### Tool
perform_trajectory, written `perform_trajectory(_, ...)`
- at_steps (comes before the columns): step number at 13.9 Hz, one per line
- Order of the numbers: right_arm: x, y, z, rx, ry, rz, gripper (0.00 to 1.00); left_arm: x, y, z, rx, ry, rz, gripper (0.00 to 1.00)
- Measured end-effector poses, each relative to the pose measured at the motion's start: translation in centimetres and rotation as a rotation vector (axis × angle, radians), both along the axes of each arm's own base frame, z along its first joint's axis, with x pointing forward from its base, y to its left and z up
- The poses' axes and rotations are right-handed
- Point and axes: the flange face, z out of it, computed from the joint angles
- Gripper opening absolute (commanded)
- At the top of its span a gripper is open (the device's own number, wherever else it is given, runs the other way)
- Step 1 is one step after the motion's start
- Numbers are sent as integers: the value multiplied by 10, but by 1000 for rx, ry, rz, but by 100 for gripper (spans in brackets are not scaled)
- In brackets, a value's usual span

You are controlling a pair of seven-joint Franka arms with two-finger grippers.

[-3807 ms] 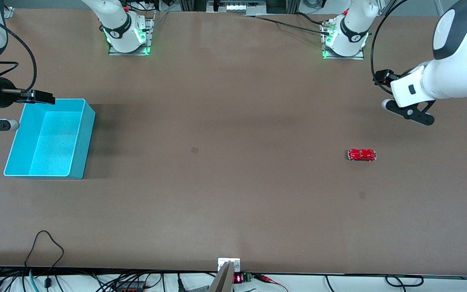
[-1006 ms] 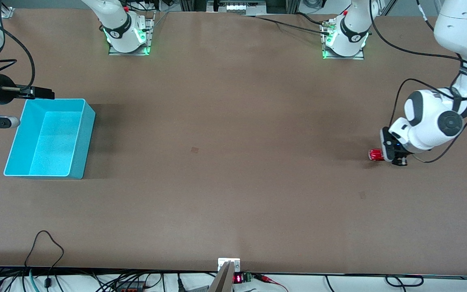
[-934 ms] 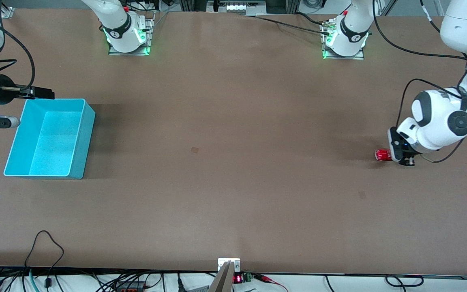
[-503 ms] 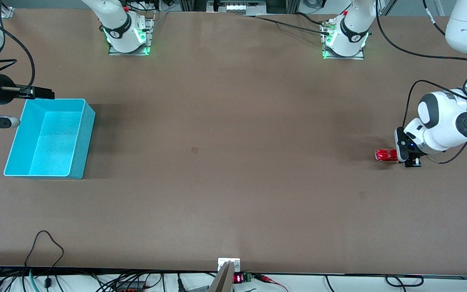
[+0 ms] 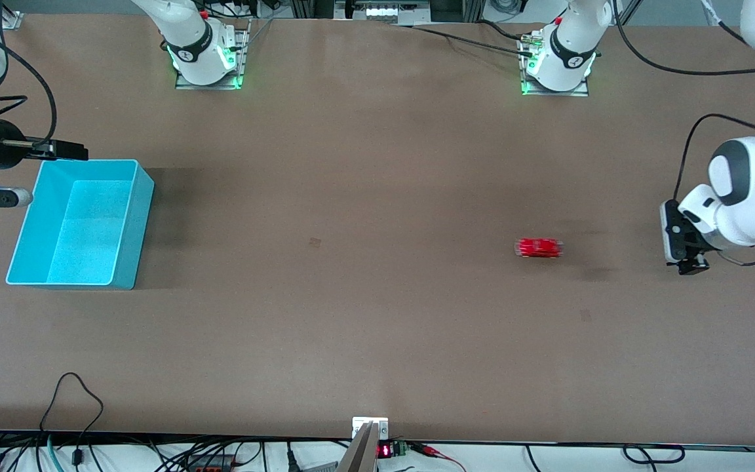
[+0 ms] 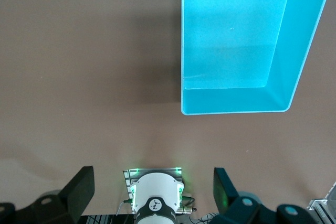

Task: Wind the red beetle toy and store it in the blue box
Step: 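Raise the left gripper away while the right gripper reaches the car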

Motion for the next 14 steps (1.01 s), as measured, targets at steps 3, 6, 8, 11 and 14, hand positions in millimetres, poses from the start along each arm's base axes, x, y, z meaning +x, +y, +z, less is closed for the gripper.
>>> perform_trajectory(3, 0, 0, 0, 0, 0, 0, 100, 12, -23, 70, 22, 72, 141, 100)
perform_trajectory(6, 0, 0, 0, 0, 0, 0, 100, 17, -53, 108, 54, 112, 300, 100)
perform_trajectory(8, 0, 0, 0, 0, 1, 0, 100, 17, -70, 129, 85, 132, 426, 100)
perform_trajectory(11, 0, 2, 0, 15, -1, 6, 100, 20, -86, 163, 128, 109, 625, 100)
perform_trajectory(14, 2, 10, -1, 69, -14, 10, 100, 21, -105, 191, 155, 81, 787, 100)
